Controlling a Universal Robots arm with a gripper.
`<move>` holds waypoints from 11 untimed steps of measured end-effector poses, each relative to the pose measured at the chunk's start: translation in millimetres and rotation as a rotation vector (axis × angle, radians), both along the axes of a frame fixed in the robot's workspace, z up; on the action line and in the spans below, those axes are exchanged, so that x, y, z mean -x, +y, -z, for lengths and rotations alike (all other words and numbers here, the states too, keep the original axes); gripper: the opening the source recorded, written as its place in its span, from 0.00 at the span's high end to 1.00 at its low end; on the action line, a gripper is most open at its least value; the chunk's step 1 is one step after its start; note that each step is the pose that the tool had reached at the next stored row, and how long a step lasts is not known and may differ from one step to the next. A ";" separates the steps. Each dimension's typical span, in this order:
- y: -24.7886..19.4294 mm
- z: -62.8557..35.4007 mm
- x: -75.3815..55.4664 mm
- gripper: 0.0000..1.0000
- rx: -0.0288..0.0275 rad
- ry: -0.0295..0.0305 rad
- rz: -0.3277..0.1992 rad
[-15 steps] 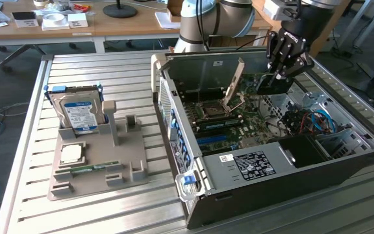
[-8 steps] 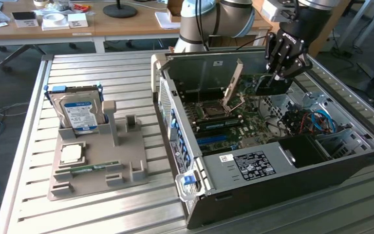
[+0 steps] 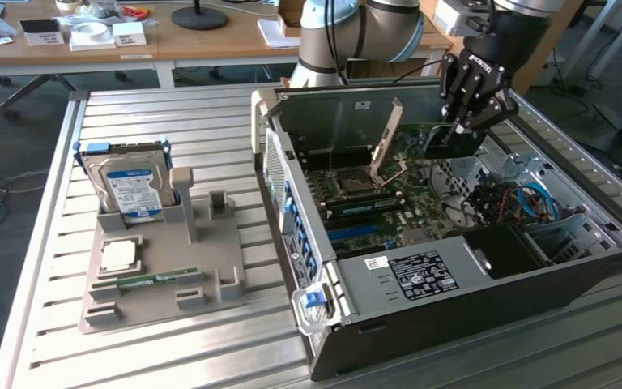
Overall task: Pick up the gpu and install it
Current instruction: 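Insert the gpu into the slot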
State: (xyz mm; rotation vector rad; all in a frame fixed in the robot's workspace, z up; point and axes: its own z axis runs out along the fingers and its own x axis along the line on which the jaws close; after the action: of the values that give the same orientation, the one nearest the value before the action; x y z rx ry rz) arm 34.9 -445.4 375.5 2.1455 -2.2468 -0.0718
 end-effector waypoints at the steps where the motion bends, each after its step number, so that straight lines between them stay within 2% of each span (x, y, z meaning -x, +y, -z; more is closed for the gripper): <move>1: 0.0 0.0 0.2 0.73 0.0000 0.0000 0.000; 11: 1.3 1.2 7.6 0.73 0.0000 -0.0002 0.000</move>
State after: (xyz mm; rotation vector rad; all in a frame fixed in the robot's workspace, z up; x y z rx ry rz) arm 27.4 -444.1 374.3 2.1459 -2.2466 -0.0716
